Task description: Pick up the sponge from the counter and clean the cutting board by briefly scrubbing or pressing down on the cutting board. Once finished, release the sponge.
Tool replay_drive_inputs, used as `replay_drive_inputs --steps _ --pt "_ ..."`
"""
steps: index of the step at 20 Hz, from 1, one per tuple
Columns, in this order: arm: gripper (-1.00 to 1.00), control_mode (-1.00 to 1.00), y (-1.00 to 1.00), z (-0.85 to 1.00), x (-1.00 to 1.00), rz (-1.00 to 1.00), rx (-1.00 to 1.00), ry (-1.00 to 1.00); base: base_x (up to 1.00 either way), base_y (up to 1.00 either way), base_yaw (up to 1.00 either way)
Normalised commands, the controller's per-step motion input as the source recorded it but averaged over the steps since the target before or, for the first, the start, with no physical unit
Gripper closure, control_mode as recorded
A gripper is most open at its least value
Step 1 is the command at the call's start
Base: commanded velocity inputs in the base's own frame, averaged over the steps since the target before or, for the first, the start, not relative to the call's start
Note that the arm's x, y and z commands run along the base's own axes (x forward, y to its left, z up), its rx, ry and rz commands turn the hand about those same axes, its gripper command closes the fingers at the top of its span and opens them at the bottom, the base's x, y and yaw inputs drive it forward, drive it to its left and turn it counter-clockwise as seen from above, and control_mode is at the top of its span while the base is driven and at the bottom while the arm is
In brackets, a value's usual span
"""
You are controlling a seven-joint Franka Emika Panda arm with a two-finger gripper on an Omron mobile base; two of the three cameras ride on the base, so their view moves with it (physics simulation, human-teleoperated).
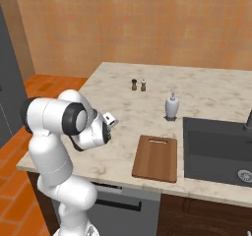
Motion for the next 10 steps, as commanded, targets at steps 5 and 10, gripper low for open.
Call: replay_drive_inputs --steps 5,10 --pt "1.00 -1.00 0.00 0.00 0.00 0.00 0.00 0.00 0.00 0.00 0.00" --pt "-1.00 -1.00 0.30 -0.26 0.08 -0.01 -0.08 0.01 0.00 0.00 0.00"
